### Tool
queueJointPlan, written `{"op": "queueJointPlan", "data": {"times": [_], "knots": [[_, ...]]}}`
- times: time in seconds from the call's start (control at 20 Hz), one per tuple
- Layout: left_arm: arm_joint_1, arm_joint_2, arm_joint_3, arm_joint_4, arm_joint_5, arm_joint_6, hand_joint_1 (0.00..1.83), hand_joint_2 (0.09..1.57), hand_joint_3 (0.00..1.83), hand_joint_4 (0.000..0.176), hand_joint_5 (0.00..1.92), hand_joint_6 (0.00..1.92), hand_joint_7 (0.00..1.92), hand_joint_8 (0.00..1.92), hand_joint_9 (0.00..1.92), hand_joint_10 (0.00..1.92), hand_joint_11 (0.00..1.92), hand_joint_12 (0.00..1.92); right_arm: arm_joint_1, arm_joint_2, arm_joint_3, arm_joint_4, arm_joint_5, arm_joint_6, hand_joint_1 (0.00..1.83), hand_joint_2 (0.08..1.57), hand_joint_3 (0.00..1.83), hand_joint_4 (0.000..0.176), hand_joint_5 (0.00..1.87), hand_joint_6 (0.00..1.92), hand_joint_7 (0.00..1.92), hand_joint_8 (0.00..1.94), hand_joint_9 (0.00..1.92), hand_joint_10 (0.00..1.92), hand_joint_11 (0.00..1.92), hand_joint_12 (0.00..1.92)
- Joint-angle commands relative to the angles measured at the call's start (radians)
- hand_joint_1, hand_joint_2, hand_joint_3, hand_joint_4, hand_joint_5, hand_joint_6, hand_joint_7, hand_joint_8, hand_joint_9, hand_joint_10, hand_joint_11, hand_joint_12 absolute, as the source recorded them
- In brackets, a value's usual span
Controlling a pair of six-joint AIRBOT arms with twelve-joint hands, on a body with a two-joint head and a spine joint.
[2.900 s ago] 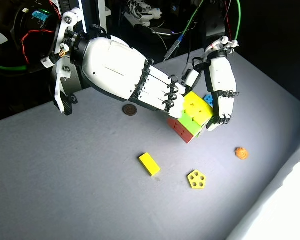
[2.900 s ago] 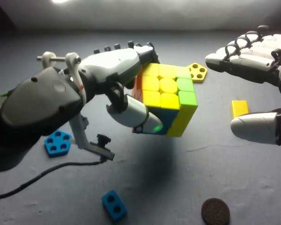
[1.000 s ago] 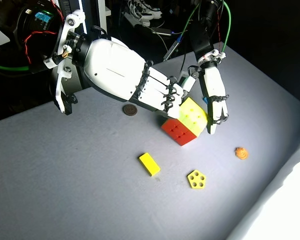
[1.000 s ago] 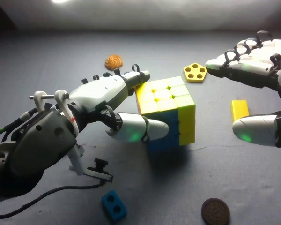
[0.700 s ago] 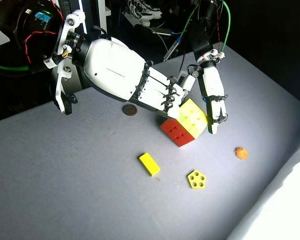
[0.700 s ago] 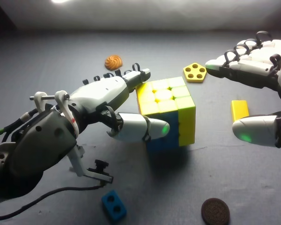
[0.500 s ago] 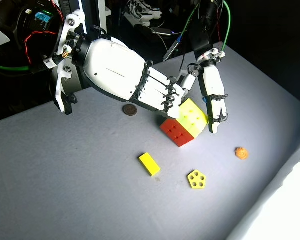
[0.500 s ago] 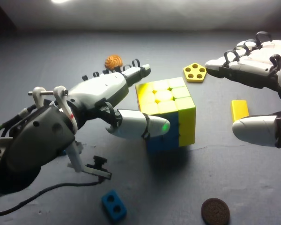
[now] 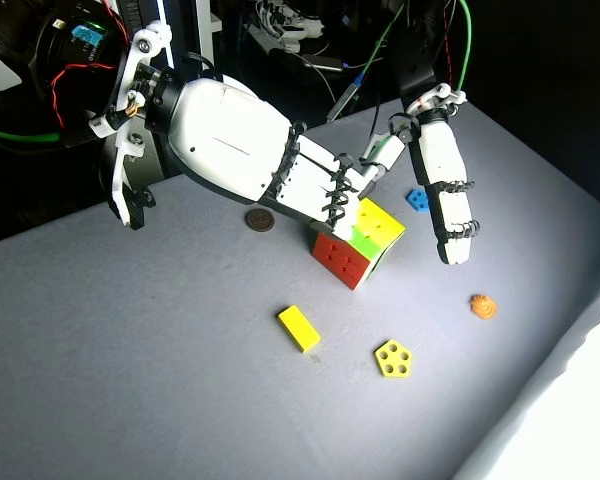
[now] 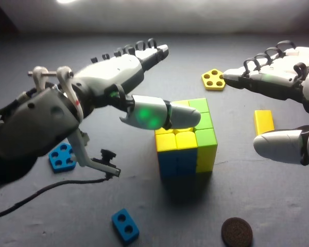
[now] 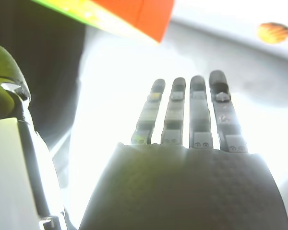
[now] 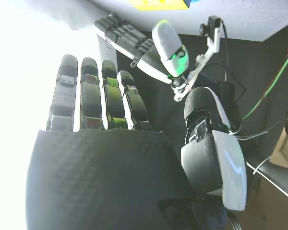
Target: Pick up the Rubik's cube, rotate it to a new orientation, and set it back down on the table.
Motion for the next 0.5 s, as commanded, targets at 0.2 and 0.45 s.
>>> {"op": "queueJointPlan", "data": {"times": [0.2,0.45], "knots": [[-0.12,0.069,-0.042,-0.06,0.026,0.15,0.44,0.92,0.02,0.001,0.0,0.0,0.09,0.02,0.09,0.03,0.0,0.45,0.011,0.005,-0.004,-0.004,0.105,0.006,0.0,1.29,0.0,0.0,0.0,0.0,0.11,0.01,0.1,0.02,0.0,0.26],[-0.213,0.104,-0.05,-0.114,0.165,0.28,0.5,1.09,0.0,0.0,0.54,0.25,0.36,1.02,0.33,1.16,0.08,1.56,0.007,0.005,-0.003,-0.004,0.102,-0.002,0.09,1.27,0.0,0.0,0.37,0.67,0.63,0.44,0.31,0.98,0.0,1.49]]}}
